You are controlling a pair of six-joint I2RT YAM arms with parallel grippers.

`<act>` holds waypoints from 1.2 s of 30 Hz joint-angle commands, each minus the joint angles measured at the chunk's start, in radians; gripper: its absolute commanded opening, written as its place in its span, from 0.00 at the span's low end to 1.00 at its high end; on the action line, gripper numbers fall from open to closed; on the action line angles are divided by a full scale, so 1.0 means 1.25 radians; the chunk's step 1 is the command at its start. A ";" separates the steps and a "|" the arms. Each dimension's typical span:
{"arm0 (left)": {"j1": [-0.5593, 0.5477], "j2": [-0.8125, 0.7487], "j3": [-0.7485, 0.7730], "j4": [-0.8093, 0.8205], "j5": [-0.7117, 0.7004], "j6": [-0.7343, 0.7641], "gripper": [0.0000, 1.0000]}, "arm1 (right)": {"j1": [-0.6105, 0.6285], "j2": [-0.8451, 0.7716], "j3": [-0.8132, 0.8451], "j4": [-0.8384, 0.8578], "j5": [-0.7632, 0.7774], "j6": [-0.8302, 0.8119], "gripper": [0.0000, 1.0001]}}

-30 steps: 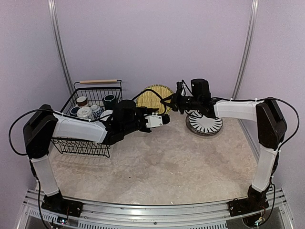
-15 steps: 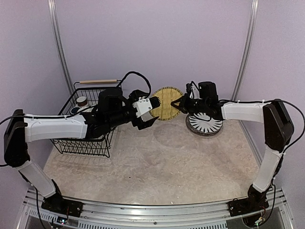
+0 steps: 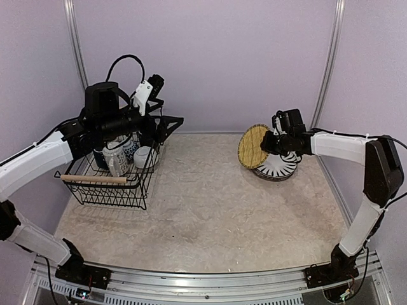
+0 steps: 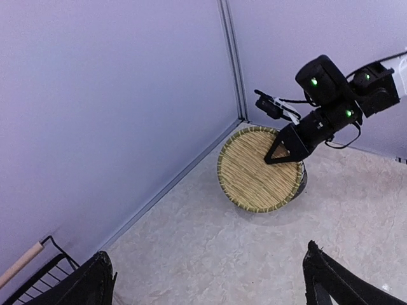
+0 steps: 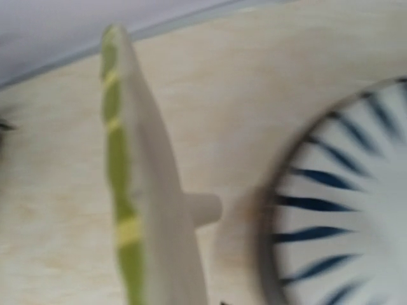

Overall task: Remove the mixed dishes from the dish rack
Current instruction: Place the plate with another plate.

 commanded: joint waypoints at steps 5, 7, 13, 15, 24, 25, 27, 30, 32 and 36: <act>0.125 -0.095 -0.012 -0.064 0.122 -0.262 0.99 | -0.140 -0.034 -0.099 0.051 -0.094 0.001 0.00; 0.135 -0.107 -0.025 -0.059 0.122 -0.266 0.99 | -0.174 -0.025 -0.122 0.094 -0.168 0.031 0.00; 0.161 -0.105 -0.024 -0.076 0.140 -0.292 0.99 | -0.246 0.017 -0.184 0.228 -0.294 0.112 0.00; 0.174 -0.103 -0.022 -0.080 0.152 -0.307 0.99 | -0.258 0.035 -0.183 0.230 -0.301 0.113 0.00; 0.207 -0.105 -0.027 -0.090 0.129 -0.353 0.99 | -0.286 0.102 -0.148 0.179 -0.255 0.052 0.28; 0.210 -0.106 -0.026 -0.093 0.123 -0.358 0.99 | -0.287 0.108 -0.139 0.165 -0.245 0.038 0.32; 0.223 -0.106 -0.024 -0.099 0.106 -0.375 0.99 | -0.286 0.117 -0.112 0.122 -0.225 0.006 0.38; 0.247 -0.105 -0.023 -0.107 0.083 -0.406 0.99 | -0.284 0.112 -0.084 0.055 -0.168 -0.045 0.52; 0.264 -0.103 -0.024 -0.111 0.070 -0.426 0.99 | -0.279 0.092 -0.077 0.013 -0.118 -0.081 0.62; 0.296 -0.094 -0.018 -0.122 0.058 -0.462 0.99 | -0.251 0.044 -0.064 -0.068 -0.008 -0.144 0.79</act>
